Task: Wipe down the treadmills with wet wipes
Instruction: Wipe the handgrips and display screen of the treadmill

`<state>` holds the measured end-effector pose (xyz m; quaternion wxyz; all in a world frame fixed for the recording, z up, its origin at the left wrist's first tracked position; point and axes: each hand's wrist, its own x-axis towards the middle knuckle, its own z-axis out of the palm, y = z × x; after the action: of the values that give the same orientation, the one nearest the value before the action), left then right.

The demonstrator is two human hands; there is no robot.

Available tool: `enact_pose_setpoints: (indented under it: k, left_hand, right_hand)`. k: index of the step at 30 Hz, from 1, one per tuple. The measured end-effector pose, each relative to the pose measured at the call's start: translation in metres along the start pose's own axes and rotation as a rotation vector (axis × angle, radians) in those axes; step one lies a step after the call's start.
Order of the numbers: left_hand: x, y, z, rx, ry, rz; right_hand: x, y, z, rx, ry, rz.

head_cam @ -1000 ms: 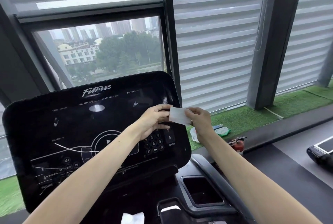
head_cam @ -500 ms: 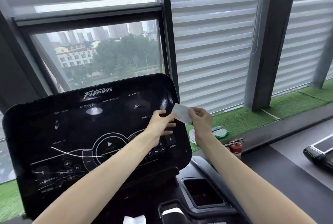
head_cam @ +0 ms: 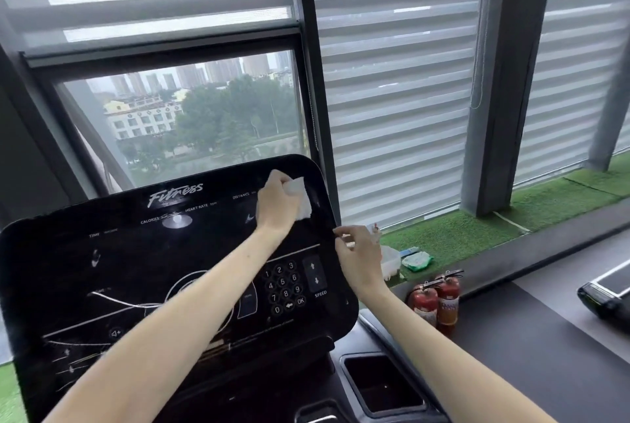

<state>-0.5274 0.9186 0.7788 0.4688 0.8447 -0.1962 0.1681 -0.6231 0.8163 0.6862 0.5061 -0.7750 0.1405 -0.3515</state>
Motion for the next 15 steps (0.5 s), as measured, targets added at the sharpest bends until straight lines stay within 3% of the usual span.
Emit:
enact_pose_setpoints:
  k: [5,9,11,15]
  left_hand:
    - [0.046,0.013,0.005,0.419,0.083,0.524]
    - [0.048,0.004,0.019,0.493,0.184,0.622]
    - [0.038,-0.009,0.030,0.562,0.206,0.830]
    - [0.021,-0.036,0.034,0.956,-0.098,1.489]
  right_hand:
    - [-0.004,0.025,0.009,-0.222,-0.107,-0.037]
    - [-0.009,0.031,0.011,-0.236,-0.135,-0.046]
    - [-0.010,0.034,0.012,-0.244,-0.140,-0.049]
    - [-0.011,0.038,0.012,-0.244,-0.148,-0.042]
